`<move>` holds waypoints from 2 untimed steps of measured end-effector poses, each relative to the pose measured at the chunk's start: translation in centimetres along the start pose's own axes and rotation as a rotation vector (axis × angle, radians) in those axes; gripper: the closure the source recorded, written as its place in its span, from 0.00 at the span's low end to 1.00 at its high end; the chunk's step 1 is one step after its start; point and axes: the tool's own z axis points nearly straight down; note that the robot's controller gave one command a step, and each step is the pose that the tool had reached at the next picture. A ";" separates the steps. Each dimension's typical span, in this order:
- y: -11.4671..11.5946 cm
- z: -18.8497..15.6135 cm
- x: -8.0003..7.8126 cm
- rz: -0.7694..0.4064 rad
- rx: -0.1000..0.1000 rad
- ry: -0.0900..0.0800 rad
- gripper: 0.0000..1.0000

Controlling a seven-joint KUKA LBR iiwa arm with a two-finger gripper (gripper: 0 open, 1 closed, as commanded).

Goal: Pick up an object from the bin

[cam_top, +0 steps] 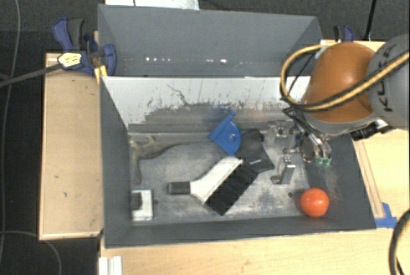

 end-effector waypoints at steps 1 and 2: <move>0.0 -0.5 -0.2 -0.001 0.001 -0.008 0.00; 3.1 2.7 -0.7 -0.117 0.004 -0.014 0.00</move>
Offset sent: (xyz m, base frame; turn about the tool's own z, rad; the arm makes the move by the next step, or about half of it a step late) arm 0.0090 0.0817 -0.0811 -0.2764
